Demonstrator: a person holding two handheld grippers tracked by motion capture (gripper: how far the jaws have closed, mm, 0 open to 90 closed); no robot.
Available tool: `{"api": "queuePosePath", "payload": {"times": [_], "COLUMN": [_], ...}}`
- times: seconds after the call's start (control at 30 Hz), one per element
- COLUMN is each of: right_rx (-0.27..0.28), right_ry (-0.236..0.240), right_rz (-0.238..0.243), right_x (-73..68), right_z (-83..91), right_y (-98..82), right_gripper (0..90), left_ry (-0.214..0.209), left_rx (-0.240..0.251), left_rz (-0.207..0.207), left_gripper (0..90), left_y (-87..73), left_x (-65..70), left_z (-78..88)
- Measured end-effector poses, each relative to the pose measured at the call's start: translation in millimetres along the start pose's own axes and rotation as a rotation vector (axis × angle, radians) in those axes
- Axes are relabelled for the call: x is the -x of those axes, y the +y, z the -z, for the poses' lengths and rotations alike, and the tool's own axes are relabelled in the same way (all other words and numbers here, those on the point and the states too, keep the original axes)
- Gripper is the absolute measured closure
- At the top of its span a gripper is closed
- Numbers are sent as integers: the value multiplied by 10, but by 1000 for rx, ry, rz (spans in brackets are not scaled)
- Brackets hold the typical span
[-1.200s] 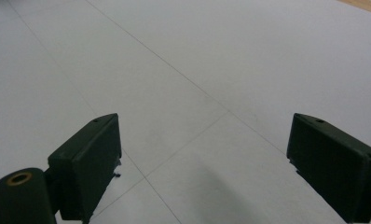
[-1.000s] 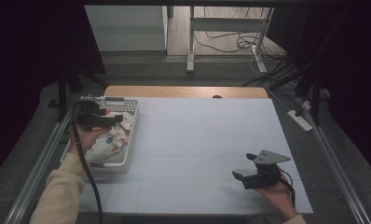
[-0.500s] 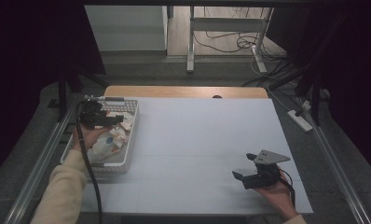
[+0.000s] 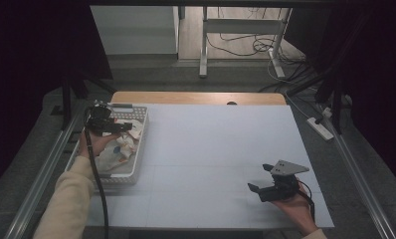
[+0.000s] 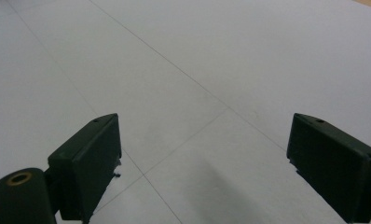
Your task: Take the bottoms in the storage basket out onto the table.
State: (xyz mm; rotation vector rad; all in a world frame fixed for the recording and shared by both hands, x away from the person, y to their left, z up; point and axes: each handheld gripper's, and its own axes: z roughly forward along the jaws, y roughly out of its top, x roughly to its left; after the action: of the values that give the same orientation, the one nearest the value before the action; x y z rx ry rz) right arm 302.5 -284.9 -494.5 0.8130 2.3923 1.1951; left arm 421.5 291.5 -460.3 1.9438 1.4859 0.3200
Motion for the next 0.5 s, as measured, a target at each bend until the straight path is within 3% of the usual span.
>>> {"api": "queuePosePath", "payload": {"times": [0.5], "right_rx": [-7], "right_ry": [6], "right_rz": [-2], "right_x": [0], "right_z": [-14], "right_y": [-3], "right_gripper": [100], "left_ry": [13], "left_rx": [-47], "left_rz": [36], "left_gripper": [133], "left_y": [-30], "left_x": [-157], "left_z": [-134]}}
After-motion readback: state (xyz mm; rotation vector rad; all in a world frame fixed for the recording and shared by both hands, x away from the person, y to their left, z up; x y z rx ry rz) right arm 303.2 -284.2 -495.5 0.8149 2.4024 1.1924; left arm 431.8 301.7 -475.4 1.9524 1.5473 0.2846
